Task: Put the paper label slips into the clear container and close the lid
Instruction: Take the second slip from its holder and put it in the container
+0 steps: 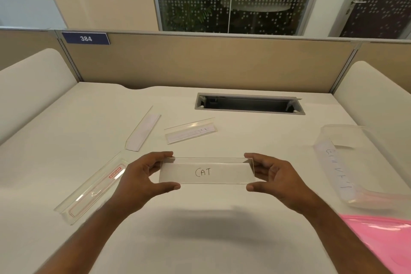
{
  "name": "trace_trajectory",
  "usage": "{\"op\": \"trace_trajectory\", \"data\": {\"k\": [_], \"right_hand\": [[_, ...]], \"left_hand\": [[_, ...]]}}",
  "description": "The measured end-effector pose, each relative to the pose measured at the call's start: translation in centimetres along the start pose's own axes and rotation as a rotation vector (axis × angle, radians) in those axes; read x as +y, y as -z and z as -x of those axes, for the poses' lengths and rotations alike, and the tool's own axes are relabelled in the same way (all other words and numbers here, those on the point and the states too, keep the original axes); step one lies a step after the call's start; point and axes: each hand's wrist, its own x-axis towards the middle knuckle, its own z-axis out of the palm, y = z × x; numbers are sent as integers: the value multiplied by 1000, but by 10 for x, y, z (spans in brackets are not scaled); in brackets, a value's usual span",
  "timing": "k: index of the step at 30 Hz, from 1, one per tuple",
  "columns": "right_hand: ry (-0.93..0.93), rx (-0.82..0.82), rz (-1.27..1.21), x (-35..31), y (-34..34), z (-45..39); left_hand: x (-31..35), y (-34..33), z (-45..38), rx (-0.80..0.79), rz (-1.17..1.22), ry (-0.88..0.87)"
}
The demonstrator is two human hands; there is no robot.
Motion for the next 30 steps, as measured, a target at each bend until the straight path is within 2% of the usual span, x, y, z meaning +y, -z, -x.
{"op": "trace_trajectory", "data": {"k": [13,30], "right_hand": [[155,30,111,-17,11,1],[156,14,185,-18,30,8]], "left_hand": [[11,2,-10,-62,-88,-151],[11,-13,-19,-71,-181,-146]]}}
